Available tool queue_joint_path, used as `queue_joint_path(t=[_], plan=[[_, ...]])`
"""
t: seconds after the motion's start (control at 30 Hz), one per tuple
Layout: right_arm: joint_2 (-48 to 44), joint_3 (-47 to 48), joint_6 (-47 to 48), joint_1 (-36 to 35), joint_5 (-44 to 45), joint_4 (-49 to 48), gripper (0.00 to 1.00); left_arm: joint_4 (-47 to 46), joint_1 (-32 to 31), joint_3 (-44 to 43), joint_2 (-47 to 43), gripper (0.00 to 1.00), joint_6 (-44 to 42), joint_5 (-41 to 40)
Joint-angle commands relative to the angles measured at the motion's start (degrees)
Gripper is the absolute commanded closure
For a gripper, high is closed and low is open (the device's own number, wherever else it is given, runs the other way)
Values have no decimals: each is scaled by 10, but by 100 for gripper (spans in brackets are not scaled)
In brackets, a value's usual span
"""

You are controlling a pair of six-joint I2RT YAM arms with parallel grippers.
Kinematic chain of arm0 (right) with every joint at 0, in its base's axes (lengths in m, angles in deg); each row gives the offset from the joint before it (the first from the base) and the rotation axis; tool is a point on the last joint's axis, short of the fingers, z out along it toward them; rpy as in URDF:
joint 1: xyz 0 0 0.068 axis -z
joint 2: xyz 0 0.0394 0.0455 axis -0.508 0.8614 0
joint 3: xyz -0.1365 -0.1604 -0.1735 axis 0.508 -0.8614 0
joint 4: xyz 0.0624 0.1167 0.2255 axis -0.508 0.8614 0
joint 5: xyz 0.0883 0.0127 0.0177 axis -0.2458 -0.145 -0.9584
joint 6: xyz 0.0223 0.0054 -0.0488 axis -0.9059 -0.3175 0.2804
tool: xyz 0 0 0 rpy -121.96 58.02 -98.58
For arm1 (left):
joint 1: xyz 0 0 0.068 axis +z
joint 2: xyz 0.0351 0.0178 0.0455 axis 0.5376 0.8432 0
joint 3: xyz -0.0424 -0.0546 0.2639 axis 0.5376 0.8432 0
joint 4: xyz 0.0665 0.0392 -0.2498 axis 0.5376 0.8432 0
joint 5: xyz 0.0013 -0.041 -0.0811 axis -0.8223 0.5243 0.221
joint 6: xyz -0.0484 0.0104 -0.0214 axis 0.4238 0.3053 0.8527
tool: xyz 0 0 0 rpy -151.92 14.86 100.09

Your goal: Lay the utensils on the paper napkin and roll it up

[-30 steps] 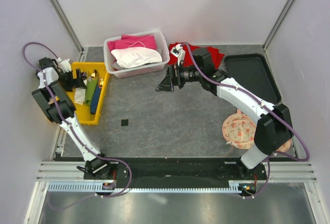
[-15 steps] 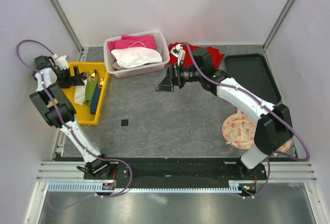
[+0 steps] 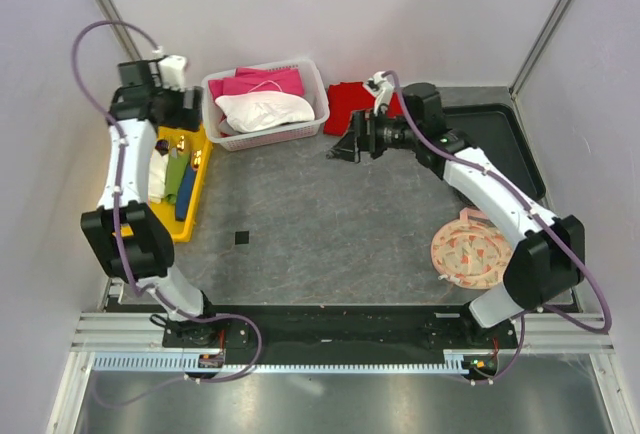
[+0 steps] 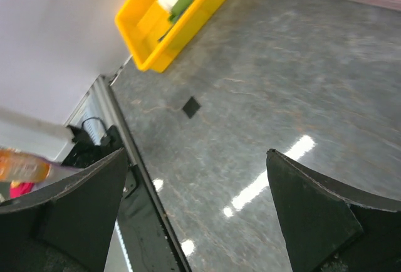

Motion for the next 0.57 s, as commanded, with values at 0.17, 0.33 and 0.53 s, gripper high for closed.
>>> queue_joint_path(t=[0.17, 0.33, 0.53], plan=[[-90, -24, 104, 81, 167, 139, 2, 107, -219, 37, -106, 0, 78, -17], [-140, -130, 144, 96, 243, 148, 2, 106, -263, 147, -125, 0, 118, -12], [-191, -186, 175, 104, 277, 145, 2, 82, -262, 223, -170, 0, 141, 11]])
